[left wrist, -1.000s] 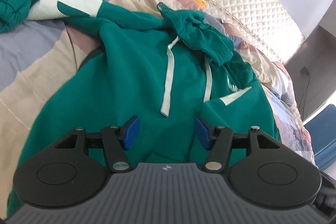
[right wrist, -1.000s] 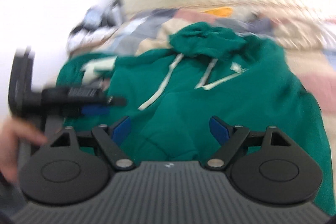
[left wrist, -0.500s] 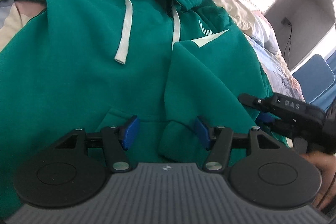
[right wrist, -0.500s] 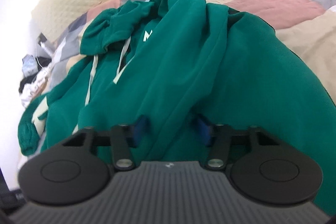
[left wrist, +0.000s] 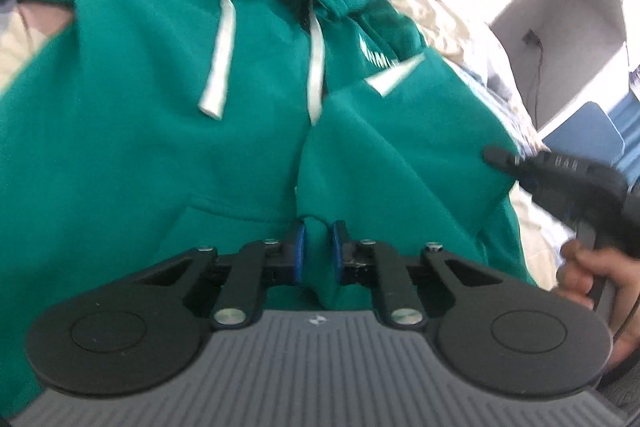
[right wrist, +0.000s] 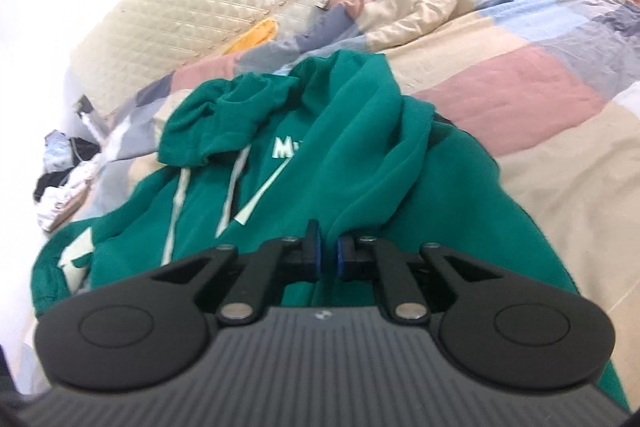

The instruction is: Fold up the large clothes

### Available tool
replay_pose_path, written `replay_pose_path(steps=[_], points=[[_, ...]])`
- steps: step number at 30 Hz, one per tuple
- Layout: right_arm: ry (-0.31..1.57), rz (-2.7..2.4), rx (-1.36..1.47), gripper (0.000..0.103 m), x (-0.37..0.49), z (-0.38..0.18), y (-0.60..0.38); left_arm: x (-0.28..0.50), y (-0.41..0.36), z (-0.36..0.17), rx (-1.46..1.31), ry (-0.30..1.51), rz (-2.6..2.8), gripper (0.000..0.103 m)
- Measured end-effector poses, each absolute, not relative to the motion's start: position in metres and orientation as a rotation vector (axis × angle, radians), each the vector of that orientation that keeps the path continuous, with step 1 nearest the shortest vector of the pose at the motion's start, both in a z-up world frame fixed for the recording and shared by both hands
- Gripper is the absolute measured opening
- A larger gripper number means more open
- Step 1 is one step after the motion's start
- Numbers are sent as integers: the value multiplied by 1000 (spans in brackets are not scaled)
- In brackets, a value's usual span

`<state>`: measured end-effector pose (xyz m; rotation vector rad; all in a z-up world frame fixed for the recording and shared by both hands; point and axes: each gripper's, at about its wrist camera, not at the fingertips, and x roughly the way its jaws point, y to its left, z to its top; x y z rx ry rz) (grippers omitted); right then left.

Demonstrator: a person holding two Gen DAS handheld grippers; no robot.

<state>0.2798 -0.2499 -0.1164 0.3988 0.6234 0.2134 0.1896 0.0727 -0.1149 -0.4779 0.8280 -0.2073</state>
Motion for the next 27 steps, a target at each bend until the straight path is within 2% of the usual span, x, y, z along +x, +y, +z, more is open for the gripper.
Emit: replay_pose_path(steps=[5,11,14,16,18,19,20,23,27], points=[[698,175,366,10,284,-129,-247,179,93,-93,-431,735,-154,15],[763,172,315,14,289,-146,-238,185,82,-106,-280,789,-86,15],[750,141,281,27,283,-140,-238,187,75,-110,-239,791,-74,16],[734,127,276,44,273,-134,-239,188,77,-111,-252,788,-75,17],[707,153,277,55,262,-126,-238,187,79,-109,-269,779,-75,19],[688,172,272,57,256,-121,-236,186,80,-107,-279,772,-74,21],[666,188,256,57,251,-116,-233,184,80,-104,-287,762,-74,28],[564,241,161,57,235,-100,-216,176,85,-93,-312,709,-48,41],[493,339,71,57,227,-94,-191,168,100,-80,-325,657,15,53]])
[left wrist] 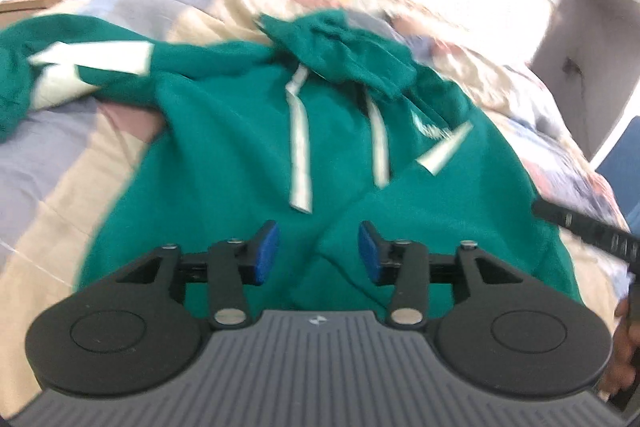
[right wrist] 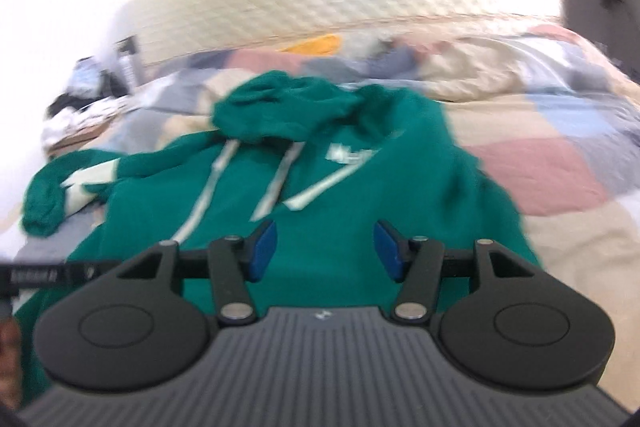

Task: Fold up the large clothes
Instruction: 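Grasp the striped sleeve cuff with the left gripper and lift it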

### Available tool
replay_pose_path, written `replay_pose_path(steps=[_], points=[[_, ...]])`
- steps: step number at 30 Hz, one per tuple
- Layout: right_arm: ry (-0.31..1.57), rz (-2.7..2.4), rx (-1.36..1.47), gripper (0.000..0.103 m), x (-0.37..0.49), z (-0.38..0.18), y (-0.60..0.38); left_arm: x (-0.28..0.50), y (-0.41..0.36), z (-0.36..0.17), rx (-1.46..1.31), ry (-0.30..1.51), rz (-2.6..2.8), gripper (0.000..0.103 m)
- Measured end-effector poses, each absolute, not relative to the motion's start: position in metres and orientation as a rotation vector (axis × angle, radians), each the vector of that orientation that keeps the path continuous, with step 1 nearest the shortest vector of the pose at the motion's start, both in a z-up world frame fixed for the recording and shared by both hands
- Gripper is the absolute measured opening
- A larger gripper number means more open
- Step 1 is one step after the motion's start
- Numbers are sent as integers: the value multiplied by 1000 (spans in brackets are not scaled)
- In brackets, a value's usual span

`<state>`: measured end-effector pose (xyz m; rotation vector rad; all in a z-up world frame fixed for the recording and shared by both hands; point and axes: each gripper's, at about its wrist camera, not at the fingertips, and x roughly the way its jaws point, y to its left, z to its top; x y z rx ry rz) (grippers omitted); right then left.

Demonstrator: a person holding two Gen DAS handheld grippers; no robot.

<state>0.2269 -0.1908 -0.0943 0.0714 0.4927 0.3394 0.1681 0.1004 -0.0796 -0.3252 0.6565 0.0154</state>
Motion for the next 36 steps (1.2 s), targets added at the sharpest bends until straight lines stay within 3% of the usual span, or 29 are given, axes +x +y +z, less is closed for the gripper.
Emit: replay_pose_path(steps=[12,19,23,26,28,30,31,33,36], points=[[732,531,-70,55,242,-143,-126,221,240,-74,-162,690,460,66],[739,557,2,55,250,-142,-128,250,319,-97,89,784,665,90],[740,563,-5,55,261,-146,-125,274,332,-134,367,876,724,91],[732,561,-9,55,268,-148,-123,280,352,-147,404,865,774,92],[728,555,-12,55,273,-151,-122,279,369,-146,380,856,784,86],[730,553,-11,55,277,-153,-121,278,381,-140,391,873,784,71],[732,553,-9,55,278,-153,-121,275,388,-132,382,881,788,58],[739,551,1,55,280,-151,-122,266,397,-113,342,873,789,51],[756,545,32,55,280,-148,-127,249,399,-68,338,812,764,48]])
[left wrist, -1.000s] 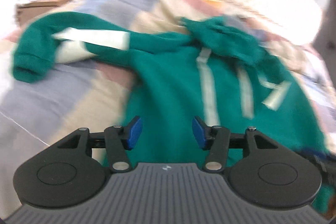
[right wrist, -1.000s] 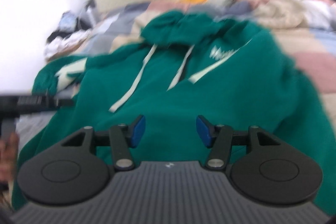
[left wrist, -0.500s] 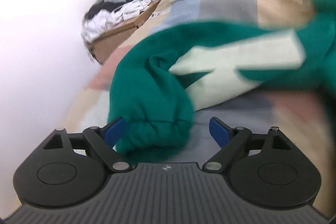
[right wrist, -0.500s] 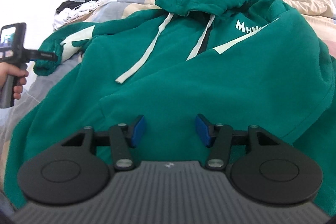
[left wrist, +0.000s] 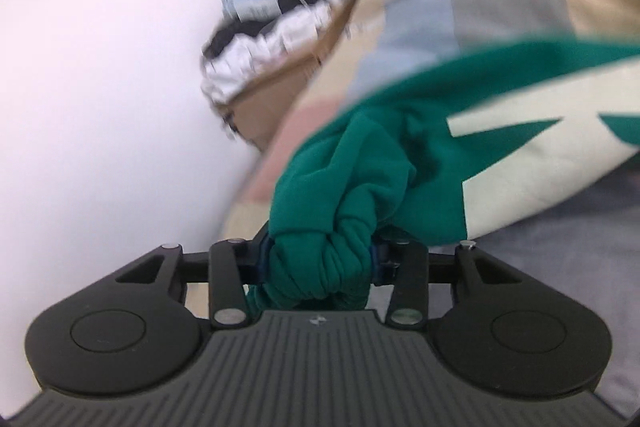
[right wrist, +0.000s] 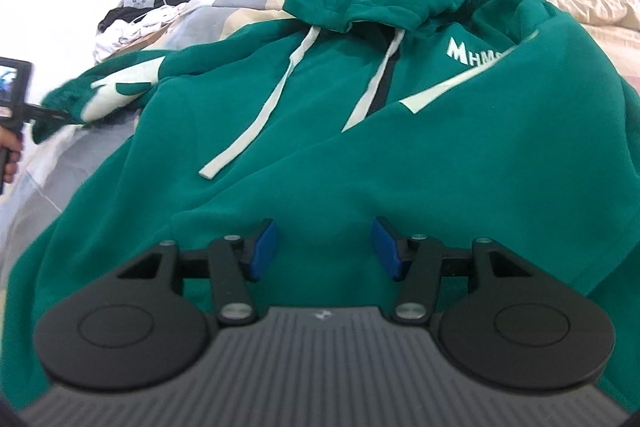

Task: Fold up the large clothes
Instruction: 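Grasp the striped sleeve cuff with the left gripper and lift it, then lay the striped sleeve across the hoodie body and open the left gripper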

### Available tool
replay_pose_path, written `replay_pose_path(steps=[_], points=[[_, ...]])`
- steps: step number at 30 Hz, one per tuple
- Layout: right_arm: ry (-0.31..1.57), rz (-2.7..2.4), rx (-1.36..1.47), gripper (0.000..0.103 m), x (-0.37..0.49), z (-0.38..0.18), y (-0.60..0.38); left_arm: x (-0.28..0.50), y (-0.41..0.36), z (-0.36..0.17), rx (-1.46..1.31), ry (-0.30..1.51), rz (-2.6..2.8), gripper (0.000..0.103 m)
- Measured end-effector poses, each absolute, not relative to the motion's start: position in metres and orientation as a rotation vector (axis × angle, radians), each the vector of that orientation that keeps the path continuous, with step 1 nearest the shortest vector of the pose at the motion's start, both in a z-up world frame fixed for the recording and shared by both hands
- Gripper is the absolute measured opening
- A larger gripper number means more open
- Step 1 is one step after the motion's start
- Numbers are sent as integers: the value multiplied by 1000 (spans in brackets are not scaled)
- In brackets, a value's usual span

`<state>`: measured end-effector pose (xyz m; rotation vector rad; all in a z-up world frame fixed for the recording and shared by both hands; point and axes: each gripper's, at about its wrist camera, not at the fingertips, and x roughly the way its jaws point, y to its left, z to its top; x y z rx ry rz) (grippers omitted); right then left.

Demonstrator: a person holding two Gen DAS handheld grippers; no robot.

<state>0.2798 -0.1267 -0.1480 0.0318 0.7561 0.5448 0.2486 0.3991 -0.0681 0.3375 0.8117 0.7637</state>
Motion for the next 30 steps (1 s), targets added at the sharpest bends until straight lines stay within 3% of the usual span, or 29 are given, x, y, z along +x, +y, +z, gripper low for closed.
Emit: replay_pose_path(steps=[6,19,25,30], points=[[759,528,85,56,269,-137,-145,220,382,29,282,695,715,47],[677,511,196,56,244,-108,-187,197,207,215,19,531,406,38],[620,486,301,56,238,-94,-222,214,80,240,19,531,228,38],[603,420,407,58,242,-96,-258,216,-41,198,-94,613,52,38]])
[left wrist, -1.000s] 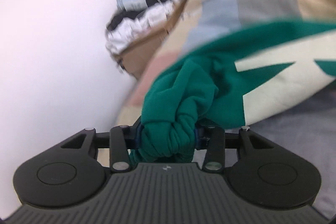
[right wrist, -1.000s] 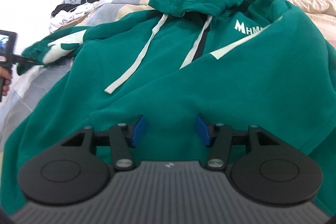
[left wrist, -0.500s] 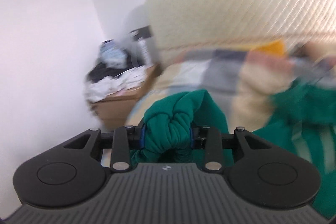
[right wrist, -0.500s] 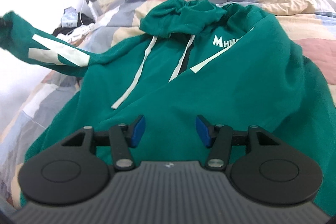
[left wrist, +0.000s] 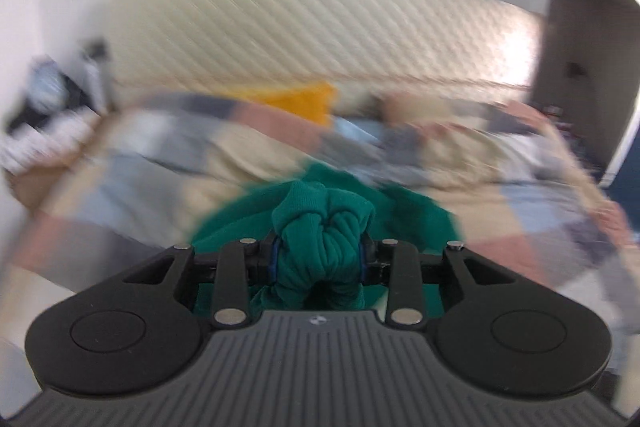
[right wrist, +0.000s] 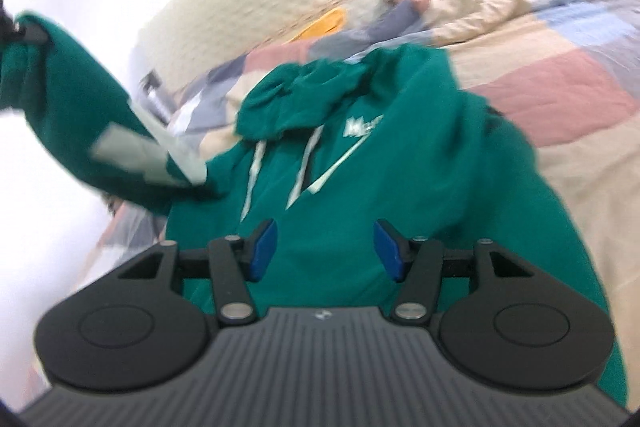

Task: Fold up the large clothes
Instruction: 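Lay the striped sleeve across the hoodie body and open the left gripper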

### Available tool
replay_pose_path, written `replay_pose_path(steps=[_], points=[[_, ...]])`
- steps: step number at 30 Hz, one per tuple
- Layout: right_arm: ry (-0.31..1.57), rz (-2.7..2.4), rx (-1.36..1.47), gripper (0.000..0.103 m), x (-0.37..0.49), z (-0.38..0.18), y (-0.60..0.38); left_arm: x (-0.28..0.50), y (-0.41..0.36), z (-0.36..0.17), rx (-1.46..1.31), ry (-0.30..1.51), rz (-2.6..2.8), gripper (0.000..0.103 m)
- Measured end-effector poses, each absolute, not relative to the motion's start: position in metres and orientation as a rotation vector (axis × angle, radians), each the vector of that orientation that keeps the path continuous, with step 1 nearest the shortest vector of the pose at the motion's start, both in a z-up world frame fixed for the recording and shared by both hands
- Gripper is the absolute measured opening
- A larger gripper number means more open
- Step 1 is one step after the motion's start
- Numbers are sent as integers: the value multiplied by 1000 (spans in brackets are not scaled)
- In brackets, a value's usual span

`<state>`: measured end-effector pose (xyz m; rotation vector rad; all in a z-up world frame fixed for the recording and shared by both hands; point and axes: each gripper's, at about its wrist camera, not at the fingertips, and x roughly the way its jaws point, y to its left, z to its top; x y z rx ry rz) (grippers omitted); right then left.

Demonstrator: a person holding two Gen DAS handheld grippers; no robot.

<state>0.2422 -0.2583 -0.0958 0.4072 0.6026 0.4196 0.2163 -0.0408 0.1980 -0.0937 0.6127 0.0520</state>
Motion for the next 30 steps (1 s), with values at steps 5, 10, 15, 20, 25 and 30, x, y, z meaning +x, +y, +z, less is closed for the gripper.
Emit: replay_pose_path(steps=[5,10,15,20,25,30], points=[[576,332,476,58,252,-97,-288,230,-118,123,-207,687,-104,38],[550,258,480,58,258,-100,-307,250,-133,26,-196,721,-186,43],[556,244,462,58,259,-106,-307,270,-109,-38,-192,799,-248,62],[568,253,437,58,261,-109,-300,232,-83,-28,-131,732,-269,87],[572,295,415,58,254,-108,-289,195,-36,-12,-110,643,-257,88],[574,340,330,58,248,-106,-265,202,28,-51,-116,646,-62,88]])
